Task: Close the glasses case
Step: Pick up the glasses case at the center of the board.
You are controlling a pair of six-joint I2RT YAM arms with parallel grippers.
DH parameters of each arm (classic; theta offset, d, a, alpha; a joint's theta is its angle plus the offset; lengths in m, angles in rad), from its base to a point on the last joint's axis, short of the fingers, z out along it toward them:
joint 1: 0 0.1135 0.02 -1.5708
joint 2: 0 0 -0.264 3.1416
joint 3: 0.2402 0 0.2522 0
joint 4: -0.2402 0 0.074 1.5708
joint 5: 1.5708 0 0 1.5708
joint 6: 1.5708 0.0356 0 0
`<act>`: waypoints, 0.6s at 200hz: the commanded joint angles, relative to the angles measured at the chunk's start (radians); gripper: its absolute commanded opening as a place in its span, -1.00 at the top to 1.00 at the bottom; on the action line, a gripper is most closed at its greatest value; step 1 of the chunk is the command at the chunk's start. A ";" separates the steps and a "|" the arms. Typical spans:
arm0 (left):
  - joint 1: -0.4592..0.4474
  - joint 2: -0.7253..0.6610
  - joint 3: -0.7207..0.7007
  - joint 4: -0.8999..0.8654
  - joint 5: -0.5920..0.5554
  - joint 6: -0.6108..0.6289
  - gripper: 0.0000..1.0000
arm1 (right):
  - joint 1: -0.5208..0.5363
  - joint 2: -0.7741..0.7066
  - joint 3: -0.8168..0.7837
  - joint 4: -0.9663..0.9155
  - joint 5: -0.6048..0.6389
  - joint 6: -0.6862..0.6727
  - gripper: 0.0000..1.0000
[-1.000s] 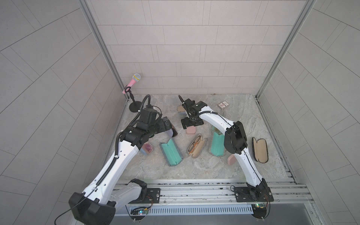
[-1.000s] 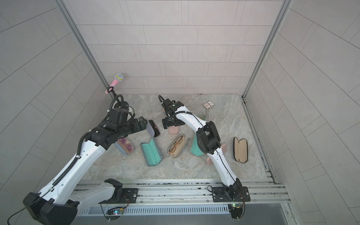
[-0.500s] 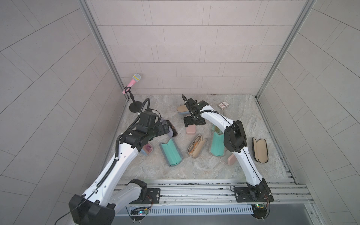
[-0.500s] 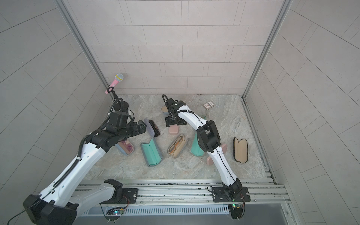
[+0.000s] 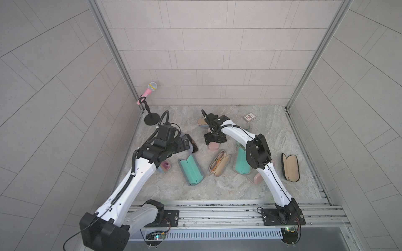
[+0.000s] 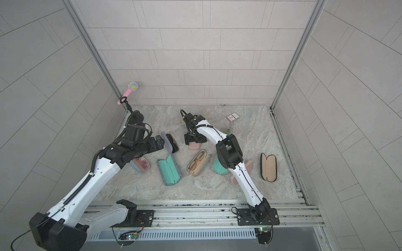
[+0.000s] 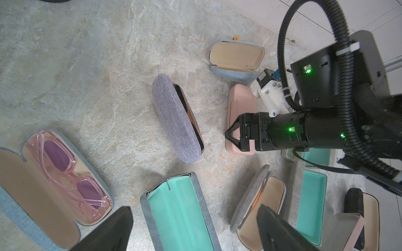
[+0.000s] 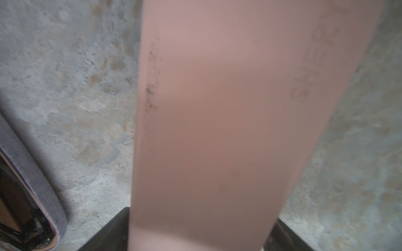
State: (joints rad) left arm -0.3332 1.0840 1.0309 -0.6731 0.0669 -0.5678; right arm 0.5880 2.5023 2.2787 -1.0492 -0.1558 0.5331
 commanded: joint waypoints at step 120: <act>0.008 -0.022 -0.051 0.065 0.039 -0.046 -0.94 | -0.003 -0.249 -0.100 0.009 -0.010 -0.037 0.08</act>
State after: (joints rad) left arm -0.3321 1.0863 0.9962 -0.6327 0.0982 -0.5945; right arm 0.5880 2.4062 2.1799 -1.0328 -0.1799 0.5163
